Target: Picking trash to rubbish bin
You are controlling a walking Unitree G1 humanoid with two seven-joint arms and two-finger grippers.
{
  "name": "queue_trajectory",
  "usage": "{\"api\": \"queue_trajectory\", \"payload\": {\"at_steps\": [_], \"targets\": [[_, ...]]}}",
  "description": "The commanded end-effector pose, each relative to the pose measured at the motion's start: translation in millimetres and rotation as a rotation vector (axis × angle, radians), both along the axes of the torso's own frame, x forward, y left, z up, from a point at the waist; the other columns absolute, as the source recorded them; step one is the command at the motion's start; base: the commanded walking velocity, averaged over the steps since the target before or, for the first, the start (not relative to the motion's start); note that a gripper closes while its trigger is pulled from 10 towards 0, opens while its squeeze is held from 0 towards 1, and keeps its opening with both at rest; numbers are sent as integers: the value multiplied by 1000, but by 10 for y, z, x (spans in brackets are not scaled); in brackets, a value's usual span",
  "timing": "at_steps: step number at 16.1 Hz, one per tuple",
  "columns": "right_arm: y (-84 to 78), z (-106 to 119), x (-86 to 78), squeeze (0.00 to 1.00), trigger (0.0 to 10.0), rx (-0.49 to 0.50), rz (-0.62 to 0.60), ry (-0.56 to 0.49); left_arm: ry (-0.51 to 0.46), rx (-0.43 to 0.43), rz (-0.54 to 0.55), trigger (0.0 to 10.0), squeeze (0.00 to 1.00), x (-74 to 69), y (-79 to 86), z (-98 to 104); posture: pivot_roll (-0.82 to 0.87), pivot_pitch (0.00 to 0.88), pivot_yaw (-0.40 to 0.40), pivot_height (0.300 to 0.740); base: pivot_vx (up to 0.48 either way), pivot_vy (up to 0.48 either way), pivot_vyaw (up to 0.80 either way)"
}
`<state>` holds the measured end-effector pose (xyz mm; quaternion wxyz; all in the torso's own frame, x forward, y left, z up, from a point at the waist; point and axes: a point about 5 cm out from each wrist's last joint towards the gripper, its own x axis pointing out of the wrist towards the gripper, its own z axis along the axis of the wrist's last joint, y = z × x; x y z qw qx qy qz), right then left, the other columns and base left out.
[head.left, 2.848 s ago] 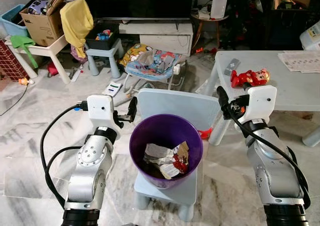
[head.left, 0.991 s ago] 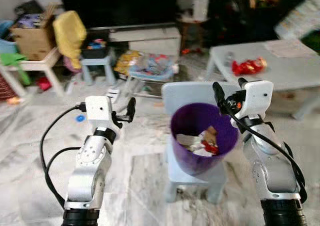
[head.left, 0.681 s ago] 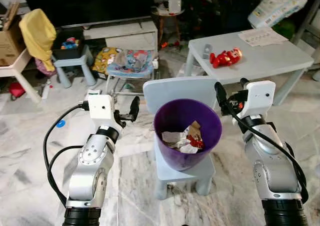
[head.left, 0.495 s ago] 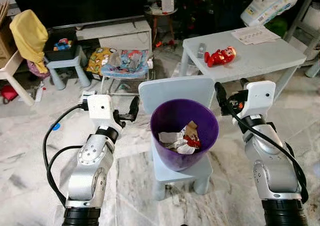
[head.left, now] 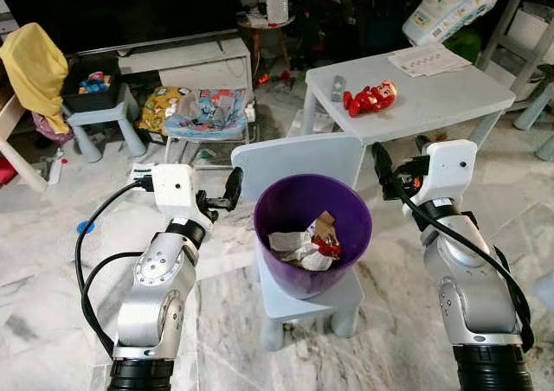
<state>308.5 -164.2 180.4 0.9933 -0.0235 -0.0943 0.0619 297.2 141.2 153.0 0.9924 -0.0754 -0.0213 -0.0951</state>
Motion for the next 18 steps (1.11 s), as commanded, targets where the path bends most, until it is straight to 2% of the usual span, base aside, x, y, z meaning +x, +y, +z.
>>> {"api": "queue_trajectory", "payload": {"at_steps": [1, 17, 18], "targets": [[-8, 15, -4, 0, 10000, 1, -7, -1, 6, -2, 9, 10000, 0, -6, 23, 2, -10, 58, 0, 740, 0, 0, -800], [2, 14, 4, 0, 10000, -2, -4, -1, 0, -1, -7, 10000, 0, -8, 31, 4, -6, 58, 0, 740, 0, 0, -800], [3, 12, 5, 0, 10000, -2, -3, -1, -4, 5, -15, 10000, 0, -13, 24, 7, -5, 57, 1, 740, 0, -442, -800]]}}
